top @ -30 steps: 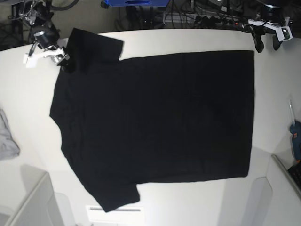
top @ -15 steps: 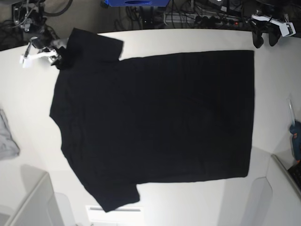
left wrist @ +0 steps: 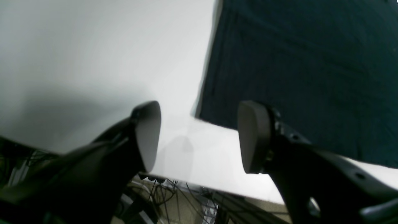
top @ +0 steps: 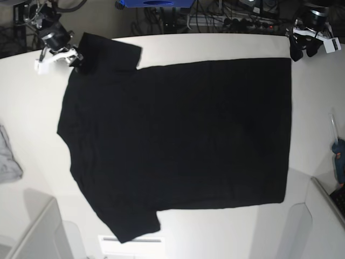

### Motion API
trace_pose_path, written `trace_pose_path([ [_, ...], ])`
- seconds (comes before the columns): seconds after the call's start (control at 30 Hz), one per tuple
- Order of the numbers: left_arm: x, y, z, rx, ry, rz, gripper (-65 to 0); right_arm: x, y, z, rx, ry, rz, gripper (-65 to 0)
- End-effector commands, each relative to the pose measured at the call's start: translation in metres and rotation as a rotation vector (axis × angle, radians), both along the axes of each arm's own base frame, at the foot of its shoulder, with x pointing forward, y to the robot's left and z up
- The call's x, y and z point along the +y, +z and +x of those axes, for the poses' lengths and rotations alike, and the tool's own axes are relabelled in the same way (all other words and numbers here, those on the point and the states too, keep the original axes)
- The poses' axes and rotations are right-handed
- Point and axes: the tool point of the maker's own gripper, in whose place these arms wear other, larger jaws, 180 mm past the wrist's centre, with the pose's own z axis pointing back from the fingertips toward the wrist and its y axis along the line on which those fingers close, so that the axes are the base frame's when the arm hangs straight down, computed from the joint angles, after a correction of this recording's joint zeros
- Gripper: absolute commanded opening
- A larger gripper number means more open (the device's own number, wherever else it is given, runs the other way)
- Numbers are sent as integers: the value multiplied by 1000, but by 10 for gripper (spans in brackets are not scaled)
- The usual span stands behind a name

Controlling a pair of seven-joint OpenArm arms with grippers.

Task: Fold the T-shirt properly
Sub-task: 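Lower both grippers and pinch the shirt's shoulder edges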

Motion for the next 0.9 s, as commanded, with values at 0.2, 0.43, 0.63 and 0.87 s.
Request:
trace_pose_path([
  [0.2,4,11,6,-39,-2,9,-275,12,-13,-12,53,42,-23,-290],
  [0.43,6,6,8,-42,11,-1,-272,12,-11,-7,45,48,-24,-650],
  [0.63,1,-18,7,-8,27,-50,-275,13,-11,-6,44,49,-23,-650],
  [0.87,-4,-31,15,-21,61,-92,-276,13,-11,-6,44,49,-23,-650],
])
